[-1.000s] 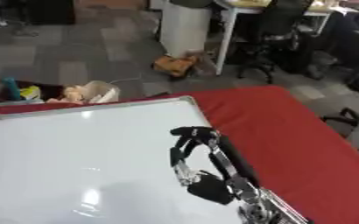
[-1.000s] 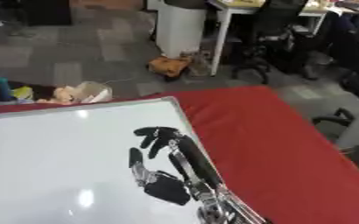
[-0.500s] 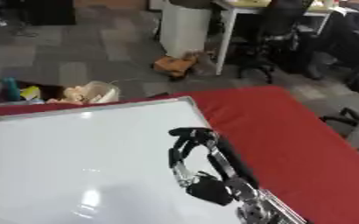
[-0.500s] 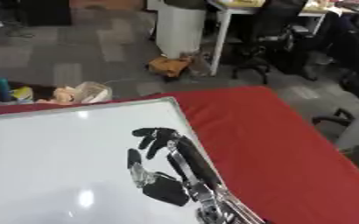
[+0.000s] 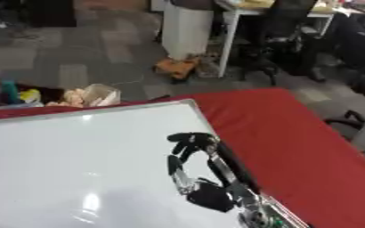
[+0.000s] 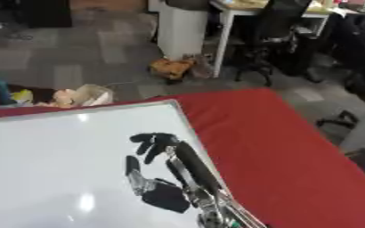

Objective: Wipe the whiteboard clean with a brush.

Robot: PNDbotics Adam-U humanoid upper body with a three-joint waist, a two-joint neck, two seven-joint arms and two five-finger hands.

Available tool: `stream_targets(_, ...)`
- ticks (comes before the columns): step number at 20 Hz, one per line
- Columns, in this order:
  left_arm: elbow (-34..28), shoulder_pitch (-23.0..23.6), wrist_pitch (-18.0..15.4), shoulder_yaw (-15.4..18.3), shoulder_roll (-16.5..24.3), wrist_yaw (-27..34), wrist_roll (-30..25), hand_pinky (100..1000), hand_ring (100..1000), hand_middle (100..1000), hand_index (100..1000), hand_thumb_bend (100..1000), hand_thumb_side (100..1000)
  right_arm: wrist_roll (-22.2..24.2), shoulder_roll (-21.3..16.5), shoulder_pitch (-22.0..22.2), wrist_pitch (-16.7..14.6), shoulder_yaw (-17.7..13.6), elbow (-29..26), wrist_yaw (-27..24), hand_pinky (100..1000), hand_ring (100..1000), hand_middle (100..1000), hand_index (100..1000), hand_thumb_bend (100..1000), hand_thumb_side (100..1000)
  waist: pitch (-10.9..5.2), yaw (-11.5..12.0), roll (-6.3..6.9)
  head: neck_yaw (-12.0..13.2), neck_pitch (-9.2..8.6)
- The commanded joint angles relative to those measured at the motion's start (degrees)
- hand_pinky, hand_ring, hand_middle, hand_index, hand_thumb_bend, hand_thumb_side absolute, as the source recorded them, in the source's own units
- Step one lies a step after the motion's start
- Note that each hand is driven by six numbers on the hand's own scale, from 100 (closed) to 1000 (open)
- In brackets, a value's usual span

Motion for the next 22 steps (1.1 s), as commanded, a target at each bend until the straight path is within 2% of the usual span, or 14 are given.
stream_targets(1,-0.47,-0.20,-0.07,0.61,0.34,-0.04,0.21,480,535,580,1000,267,785,0.46,-0.60,-0.90,0.11,-0.13,-1.23,0.19,671,583,603,812,100,678,-1.04,-0.11,0.17,-0.12,0.44)
stream_targets(12,-0.51,-0.12,-0.07,0.66,0.16,0.04,0.15,479,535,580,1000,268,786,1.29,-0.59,-1.04,0.24,0.38,-1.23,0.25,678,603,612,813,100,684,-1.27,-0.12,0.29,-0.29,0.66)
stream_targets(22,-0.49,-0.07,-0.09,0.64,0.00,0.24,0.06,479,535,579,1000,266,780,1.92,-0.53,-0.92,0.66,0.78,-1.23,0.31,670,581,601,813,100,692,-1.68,-0.27,0.42,-0.54,0.85)
